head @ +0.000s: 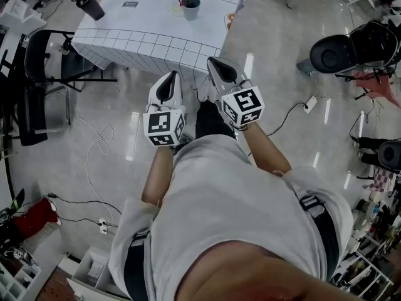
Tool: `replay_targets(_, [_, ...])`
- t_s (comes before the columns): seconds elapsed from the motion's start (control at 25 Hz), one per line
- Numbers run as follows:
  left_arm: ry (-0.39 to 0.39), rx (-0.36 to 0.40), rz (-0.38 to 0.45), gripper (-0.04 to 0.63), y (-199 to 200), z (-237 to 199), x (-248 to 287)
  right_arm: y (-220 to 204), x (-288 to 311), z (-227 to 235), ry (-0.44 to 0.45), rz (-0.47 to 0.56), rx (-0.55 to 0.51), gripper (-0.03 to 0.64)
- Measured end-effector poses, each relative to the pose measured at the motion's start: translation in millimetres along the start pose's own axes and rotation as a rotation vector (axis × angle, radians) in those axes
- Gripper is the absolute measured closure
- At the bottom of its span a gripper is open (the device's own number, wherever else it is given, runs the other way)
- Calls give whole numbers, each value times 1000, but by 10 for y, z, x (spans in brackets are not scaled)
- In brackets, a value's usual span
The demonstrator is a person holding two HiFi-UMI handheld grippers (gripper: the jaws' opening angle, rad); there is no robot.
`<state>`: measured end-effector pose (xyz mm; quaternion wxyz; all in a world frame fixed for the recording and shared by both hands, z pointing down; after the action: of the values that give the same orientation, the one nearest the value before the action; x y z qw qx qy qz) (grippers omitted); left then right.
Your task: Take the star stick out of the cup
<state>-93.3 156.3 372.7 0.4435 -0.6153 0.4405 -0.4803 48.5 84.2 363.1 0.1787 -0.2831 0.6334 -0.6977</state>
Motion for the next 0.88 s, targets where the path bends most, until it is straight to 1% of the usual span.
replay_targets(0.2, [40,-12,-13,592,123,-233,574,121,575,478,39,-10,-12,617])
replay_targets(0.48, [101,-42,-63,592,216,-546,1422,209,1478,1294,68,-49,4,617])
replay_targets(0.64, [136,-38,-115,592,176,-668,1800,185,1911,1600,116,-111,5,617])
replay_targets(0.88, [226,-118,-172,592,48,-794,2131,45,2457,1881,204,-239,-11,617])
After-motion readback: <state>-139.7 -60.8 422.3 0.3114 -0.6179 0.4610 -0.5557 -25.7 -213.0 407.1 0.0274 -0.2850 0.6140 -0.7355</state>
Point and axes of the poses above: the fingertips, and each gripper's own axes: x forward along the fingers, z to its right, y out of its top, the point moved 6 cm from there along -x, backward along the fingers
